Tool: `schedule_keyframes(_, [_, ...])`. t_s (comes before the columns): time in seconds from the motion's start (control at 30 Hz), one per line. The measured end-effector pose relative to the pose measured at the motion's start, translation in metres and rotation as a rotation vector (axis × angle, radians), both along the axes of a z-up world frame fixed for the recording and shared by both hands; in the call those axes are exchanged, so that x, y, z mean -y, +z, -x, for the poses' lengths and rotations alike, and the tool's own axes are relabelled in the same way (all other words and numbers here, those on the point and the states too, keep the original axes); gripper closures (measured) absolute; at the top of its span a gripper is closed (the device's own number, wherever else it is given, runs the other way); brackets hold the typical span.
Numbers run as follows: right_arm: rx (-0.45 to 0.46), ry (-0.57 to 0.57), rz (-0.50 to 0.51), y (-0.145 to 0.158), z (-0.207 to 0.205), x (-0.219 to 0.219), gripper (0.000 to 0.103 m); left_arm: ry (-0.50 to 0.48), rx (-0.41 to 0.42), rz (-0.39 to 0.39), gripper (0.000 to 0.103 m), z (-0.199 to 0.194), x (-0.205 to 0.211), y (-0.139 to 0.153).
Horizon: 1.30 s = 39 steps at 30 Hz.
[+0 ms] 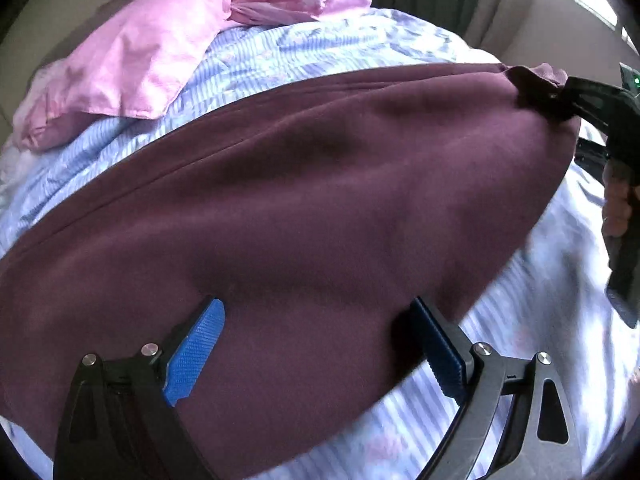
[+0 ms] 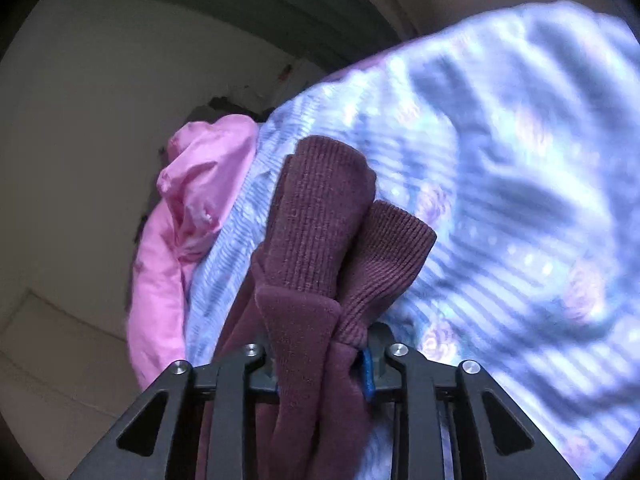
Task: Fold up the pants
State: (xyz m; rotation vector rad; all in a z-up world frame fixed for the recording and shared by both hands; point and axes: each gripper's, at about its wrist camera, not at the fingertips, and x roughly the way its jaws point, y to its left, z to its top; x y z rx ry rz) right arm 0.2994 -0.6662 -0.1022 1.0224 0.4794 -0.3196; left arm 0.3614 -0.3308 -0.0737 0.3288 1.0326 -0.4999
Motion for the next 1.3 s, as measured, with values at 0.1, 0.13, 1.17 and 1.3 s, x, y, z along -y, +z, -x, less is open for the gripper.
schedule_keyframes(0.1, [-0.096, 0.047, 0.285, 0.038, -0.002, -0.025, 0.077, 0.083, 0.047, 0.032, 0.015, 0.005, -0.030, 0.019])
schedule_keyframes(0.13, [-0.121, 0.060, 0.381, 0.051, -0.003, -0.036, 0.077, 0.104, 0.079, 0.045, 0.015, 0.007, -0.041, 0.026])
schedule_keyframes(1.17, [-0.380, 0.688, 1.499, 0.027, -0.057, -0.472, 0.072, 0.497, 0.226, 0.055, 0.014, 0.058, -0.320, 0.068])
schedule_keyframes(1.3, [-0.396, 0.675, 1.527, 0.025, -0.059, -0.480, 0.069, 0.558, 0.255, 0.050, 0.014, 0.057, -0.333, 0.072])
